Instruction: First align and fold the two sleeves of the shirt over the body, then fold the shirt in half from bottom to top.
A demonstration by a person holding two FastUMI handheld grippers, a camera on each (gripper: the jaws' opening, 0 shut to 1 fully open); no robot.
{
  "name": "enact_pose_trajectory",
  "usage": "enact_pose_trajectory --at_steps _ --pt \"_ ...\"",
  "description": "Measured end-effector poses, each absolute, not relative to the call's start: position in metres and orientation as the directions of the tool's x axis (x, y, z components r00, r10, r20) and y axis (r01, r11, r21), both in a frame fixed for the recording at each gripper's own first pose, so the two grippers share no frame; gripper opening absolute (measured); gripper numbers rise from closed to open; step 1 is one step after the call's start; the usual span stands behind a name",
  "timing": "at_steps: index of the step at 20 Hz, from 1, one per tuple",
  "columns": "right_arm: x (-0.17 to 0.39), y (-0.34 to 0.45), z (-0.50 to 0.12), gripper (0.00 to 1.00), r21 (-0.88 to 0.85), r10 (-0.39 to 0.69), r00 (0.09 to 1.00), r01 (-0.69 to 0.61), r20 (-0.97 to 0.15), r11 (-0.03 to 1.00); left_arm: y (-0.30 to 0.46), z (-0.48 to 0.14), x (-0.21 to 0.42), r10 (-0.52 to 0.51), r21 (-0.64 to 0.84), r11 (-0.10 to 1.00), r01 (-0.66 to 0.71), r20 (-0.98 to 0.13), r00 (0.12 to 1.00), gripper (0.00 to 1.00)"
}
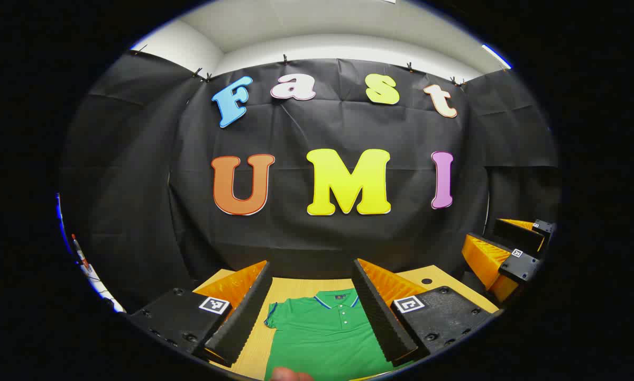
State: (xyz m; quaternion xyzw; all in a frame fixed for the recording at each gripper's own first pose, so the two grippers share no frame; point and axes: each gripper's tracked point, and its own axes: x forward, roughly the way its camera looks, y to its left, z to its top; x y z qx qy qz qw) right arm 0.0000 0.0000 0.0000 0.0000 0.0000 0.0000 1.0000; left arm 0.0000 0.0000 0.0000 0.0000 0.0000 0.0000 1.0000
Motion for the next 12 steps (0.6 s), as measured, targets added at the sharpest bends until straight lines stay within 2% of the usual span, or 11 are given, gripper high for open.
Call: enact_pose_trajectory --at_steps 12 --pt "0.0034 0.0001 -0.0088 0.92 0.019 0.011 0.999 -0.011 -0.033 1.0 -0.0062 -0.0068 0.0018 0.003 -0.007 1.0 -0.003 -0.001 1.0 0.97"
